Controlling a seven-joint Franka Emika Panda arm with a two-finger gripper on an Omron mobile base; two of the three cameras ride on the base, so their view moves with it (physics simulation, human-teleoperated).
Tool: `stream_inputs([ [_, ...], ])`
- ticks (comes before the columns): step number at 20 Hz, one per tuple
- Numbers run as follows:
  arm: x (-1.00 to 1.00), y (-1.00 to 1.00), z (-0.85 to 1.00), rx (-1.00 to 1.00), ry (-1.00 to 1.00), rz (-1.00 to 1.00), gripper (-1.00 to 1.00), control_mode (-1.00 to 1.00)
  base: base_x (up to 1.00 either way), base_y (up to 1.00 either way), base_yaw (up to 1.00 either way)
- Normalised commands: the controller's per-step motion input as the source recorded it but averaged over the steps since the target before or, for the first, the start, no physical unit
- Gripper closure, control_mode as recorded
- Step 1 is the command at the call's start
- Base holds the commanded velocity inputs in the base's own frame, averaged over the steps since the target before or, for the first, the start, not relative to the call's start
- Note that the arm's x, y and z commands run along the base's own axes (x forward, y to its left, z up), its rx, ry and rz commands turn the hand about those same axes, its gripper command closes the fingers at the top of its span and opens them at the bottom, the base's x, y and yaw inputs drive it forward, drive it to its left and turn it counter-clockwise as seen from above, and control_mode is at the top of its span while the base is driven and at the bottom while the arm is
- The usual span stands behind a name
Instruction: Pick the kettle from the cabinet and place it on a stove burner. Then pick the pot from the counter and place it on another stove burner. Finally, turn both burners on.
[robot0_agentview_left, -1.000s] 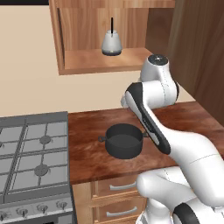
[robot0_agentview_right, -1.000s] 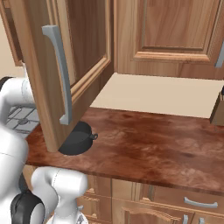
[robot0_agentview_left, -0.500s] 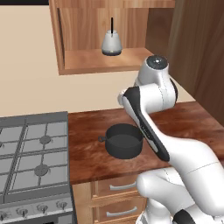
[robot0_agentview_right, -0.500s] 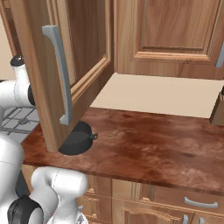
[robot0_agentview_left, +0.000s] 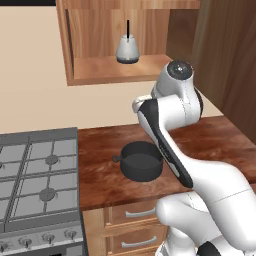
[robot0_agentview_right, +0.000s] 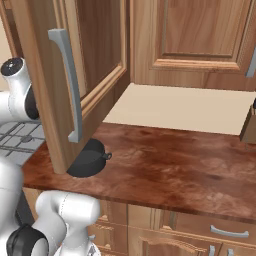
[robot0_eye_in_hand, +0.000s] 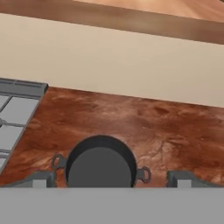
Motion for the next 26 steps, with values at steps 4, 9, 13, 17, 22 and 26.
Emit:
stream_inputs([
  [4, 0.00, 0.08, 0.28, 0.00, -0.12, 0.00, -1.00, -1.00, 0.00, 0.00, 0.00],
  [9, 0.00, 0.06, 0.32, 0.00, -0.13, 0.00, -1.00, -1.00, 0.00, 0.00, 0.00],
  [13, 0.00, 0.07, 0.34, 0.00, -0.13, 0.00, -1.00, -1.00, 0.00, 0.00, 0.00],
  [17, 0.00, 0.05, 0.32, 0.00, -0.13, -0.01, -1.00, -1.00, 0.00, 0.00, 0.00],
  [22, 0.11, 0.03, 0.34, 0.00, -0.09, -0.02, -1.00, -1.00, 0.00, 0.00, 0.00],
  [26, 0.16, 0.03, 0.27, 0.00, -0.05, -0.02, -1.00, -1.00, 0.00, 0.00, 0.00],
])
